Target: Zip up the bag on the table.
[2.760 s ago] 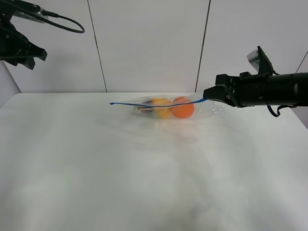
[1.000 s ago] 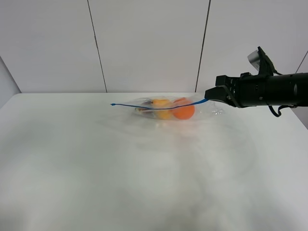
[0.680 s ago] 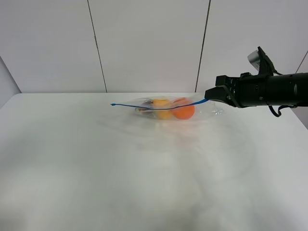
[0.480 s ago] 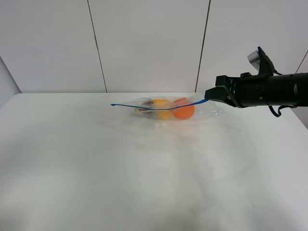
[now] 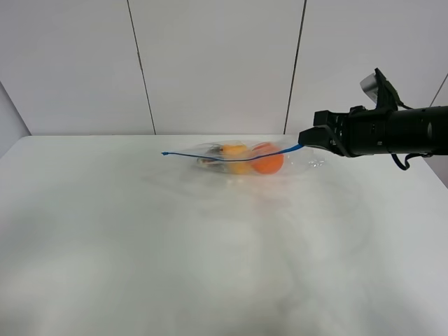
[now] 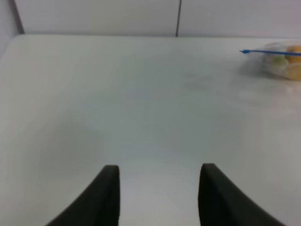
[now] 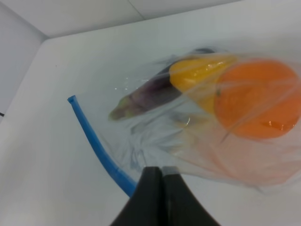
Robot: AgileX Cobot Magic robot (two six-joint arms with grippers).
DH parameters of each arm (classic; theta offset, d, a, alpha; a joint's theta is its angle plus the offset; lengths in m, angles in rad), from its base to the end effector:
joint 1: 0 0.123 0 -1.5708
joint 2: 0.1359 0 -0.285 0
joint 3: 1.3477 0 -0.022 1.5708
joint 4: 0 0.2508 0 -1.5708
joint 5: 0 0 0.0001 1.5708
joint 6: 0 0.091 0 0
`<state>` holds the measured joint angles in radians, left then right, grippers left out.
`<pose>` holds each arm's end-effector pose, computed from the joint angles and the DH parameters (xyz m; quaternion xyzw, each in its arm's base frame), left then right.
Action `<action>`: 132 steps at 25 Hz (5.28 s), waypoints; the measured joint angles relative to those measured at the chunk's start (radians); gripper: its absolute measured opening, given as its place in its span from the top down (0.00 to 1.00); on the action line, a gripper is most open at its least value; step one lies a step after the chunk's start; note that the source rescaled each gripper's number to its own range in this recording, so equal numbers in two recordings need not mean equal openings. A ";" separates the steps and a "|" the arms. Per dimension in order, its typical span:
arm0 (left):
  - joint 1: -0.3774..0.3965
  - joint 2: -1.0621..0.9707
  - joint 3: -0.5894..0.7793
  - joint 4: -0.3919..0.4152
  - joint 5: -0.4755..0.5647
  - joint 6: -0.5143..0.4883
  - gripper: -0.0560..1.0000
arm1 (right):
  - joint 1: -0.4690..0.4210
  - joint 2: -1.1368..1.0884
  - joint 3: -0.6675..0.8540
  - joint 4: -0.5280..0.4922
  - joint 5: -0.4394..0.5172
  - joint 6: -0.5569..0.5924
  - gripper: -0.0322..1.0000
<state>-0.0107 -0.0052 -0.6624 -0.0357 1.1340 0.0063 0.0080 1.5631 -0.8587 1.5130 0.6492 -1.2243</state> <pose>-0.0305 -0.0026 0.3143 0.0099 0.8275 -0.0189 0.5610 0.3105 0.0575 0.2339 -0.0257 0.8626 0.3416 0.3722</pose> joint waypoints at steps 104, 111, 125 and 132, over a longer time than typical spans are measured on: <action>0.000 0.000 0.096 -0.029 0.034 0.037 0.30 | -0.237 0.000 0.000 -0.764 -0.443 0.315 0.01; 0.000 0.000 0.096 -0.030 0.034 0.037 0.30 | -0.366 -0.060 0.000 -0.845 -0.349 0.437 0.01; 0.000 0.000 0.096 -0.030 0.034 0.037 0.30 | -0.367 -0.131 0.000 -0.864 -0.221 0.434 0.02; 0.000 0.000 0.096 -0.030 0.034 0.037 0.30 | -0.367 -0.158 0.000 -0.955 -0.201 0.503 0.02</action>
<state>-0.0107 -0.0052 -0.5660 -0.0655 1.1683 0.0429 -0.3589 1.4048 -0.8587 0.5582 0.4484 -0.7214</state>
